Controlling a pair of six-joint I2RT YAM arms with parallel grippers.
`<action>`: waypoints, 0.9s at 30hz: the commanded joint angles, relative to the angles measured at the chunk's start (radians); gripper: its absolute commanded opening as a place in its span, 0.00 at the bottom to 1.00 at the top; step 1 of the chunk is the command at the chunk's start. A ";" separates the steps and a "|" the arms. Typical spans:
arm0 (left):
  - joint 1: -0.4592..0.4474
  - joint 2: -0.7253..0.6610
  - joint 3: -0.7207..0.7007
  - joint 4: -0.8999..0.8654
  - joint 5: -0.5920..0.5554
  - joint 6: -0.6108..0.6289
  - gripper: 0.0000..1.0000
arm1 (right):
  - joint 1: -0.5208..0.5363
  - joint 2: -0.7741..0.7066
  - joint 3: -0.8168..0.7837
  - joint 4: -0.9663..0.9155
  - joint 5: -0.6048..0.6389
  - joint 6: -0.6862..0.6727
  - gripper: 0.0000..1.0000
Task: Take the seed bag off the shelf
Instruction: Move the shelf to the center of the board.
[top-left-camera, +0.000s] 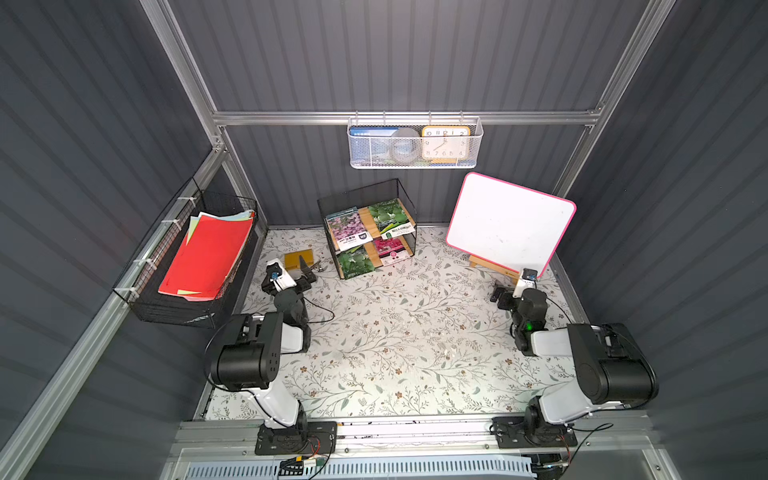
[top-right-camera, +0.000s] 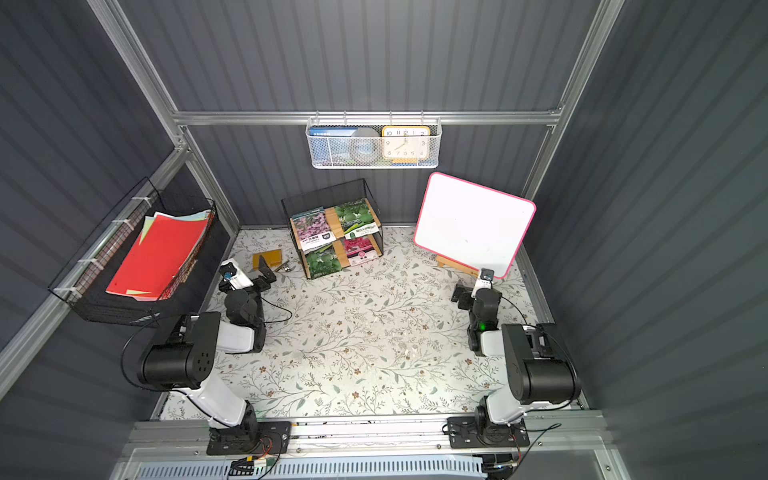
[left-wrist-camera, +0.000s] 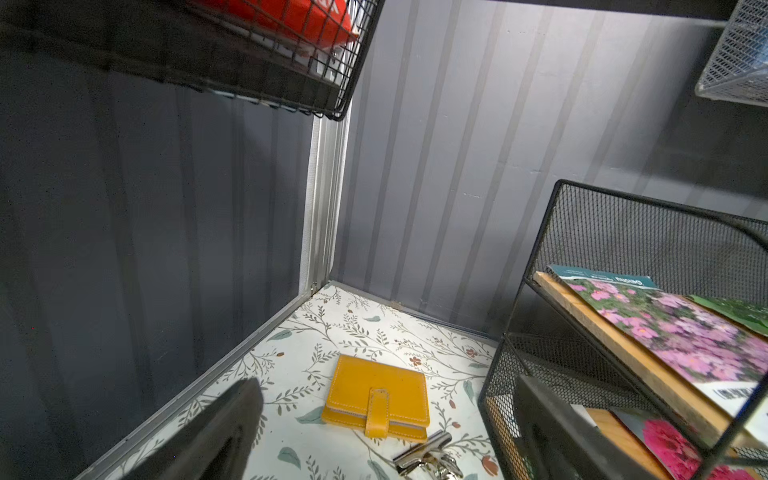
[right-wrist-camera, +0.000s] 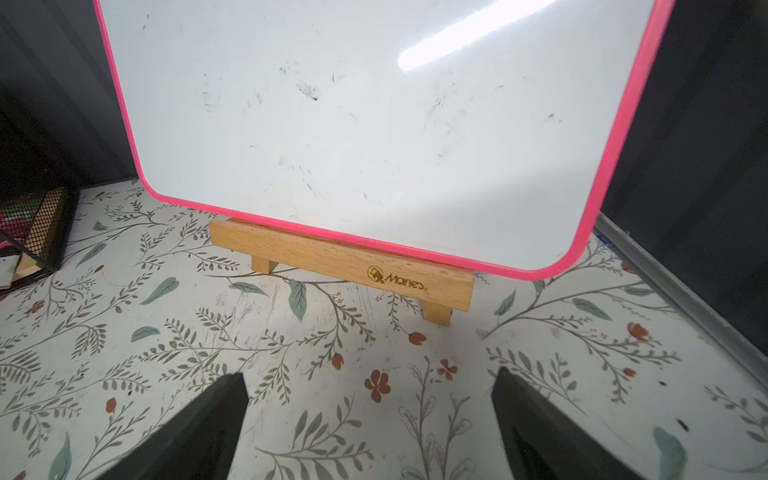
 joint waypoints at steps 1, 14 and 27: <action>0.004 -0.013 0.011 0.001 0.002 -0.007 1.00 | 0.004 0.010 -0.003 0.016 0.008 0.002 0.99; 0.004 -0.013 0.013 -0.002 0.005 -0.007 1.00 | 0.004 0.011 -0.001 0.013 0.007 0.000 0.99; -0.012 -0.291 0.187 -0.493 -0.102 -0.080 1.00 | 0.013 -0.308 0.136 -0.567 -0.102 0.041 0.94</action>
